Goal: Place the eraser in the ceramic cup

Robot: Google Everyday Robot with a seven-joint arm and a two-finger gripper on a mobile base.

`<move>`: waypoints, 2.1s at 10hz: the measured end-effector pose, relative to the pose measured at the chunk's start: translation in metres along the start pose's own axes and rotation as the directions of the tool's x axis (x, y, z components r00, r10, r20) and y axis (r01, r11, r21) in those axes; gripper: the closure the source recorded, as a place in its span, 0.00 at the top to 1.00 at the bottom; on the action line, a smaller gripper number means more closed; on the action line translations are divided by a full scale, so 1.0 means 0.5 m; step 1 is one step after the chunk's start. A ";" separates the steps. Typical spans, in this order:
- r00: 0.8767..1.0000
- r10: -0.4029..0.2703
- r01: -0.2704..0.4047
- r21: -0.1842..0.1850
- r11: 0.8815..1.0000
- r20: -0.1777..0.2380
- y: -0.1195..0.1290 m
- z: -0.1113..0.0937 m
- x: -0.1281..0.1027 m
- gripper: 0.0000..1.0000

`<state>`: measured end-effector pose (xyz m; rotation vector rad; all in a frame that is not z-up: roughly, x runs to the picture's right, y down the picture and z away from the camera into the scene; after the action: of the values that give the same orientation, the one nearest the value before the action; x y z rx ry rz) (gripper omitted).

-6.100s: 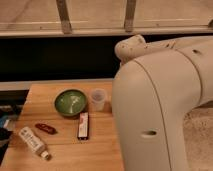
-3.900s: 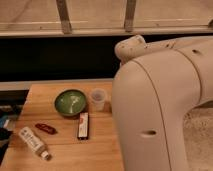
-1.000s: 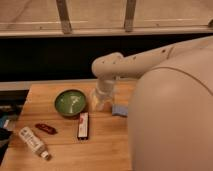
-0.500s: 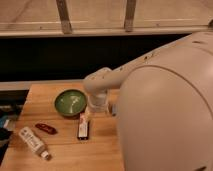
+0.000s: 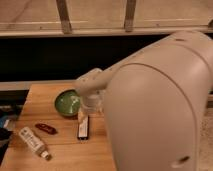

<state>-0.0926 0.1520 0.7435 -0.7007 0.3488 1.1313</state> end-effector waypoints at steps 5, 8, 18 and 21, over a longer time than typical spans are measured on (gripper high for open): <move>1.000 -0.011 0.012 0.015 1.000 -0.016 0.047 0.043 -0.024 0.62; 1.000 0.006 -0.006 0.011 1.000 -0.002 0.035 0.074 -0.057 0.62; 1.000 -0.011 0.011 -0.002 1.000 0.010 0.033 0.202 -0.155 0.62; 1.000 -0.004 0.005 0.017 1.000 -0.020 0.030 0.229 -0.159 0.62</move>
<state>-0.1485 0.1763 0.8701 -0.6975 0.3736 1.1162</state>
